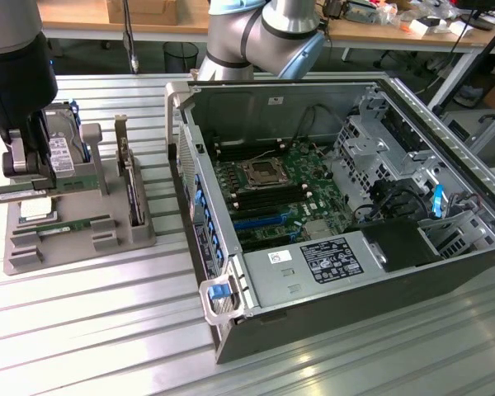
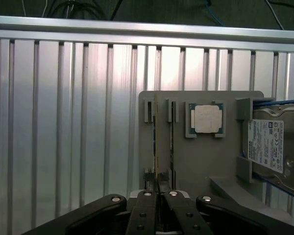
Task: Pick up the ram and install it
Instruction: 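Pick up the ram and move it above insertion slot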
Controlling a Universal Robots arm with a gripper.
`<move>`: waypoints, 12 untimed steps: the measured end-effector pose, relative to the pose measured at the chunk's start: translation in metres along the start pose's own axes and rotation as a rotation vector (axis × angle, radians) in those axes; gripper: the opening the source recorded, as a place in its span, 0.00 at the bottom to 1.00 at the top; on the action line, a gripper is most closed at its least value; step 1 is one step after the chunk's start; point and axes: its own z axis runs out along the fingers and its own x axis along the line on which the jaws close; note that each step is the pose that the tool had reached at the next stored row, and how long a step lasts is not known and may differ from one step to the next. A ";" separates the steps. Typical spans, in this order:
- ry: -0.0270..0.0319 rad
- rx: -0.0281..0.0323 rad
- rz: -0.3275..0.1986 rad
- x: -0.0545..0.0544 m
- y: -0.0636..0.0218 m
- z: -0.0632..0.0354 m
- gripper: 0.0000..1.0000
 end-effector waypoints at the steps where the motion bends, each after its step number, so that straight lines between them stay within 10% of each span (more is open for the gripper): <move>1: 0.0000 0.0000 0.000 0.000 0.0000 -0.0011 0.12; 12: 0.0000 0.0000 0.000 0.000 0.0006 -0.0147 0.12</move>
